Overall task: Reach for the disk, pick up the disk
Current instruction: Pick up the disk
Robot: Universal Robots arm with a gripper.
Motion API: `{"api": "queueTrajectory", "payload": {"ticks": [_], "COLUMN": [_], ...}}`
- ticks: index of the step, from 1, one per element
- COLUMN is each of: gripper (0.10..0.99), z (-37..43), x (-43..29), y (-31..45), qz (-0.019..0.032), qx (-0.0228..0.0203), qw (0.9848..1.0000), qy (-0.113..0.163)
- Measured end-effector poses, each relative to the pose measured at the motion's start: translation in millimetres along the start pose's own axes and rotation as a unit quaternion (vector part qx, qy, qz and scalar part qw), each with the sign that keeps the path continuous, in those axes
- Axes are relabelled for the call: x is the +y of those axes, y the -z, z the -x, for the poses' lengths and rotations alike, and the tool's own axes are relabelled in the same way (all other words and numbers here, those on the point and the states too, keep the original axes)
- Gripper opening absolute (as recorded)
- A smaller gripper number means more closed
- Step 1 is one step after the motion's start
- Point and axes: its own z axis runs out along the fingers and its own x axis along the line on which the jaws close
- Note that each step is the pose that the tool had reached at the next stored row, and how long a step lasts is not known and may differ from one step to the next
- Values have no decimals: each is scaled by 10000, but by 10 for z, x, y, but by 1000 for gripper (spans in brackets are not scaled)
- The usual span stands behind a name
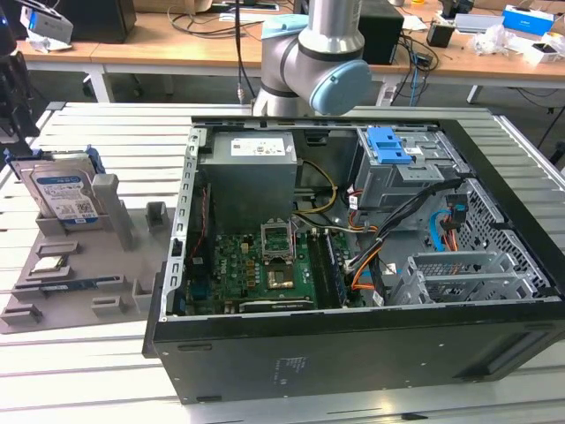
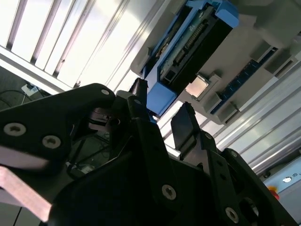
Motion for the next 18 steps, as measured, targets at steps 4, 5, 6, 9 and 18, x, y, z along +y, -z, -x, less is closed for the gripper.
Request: {"api": "queueTrajectory", "payload": {"ticks": [4,5,6,9,18], "gripper": [482,482,482,482,482], "z": [-6,-7,-8,-15,-22], "x": [-7,-10,-12,-46,-117], "y": [-106,-122,-134,-227,-506], "qz": [0,1,1,2,5], "qx": [2,4,5,18,34], "qw": [10000,10000,10000,10000,10000], "qy": [0,0,0,-1,-2]}}
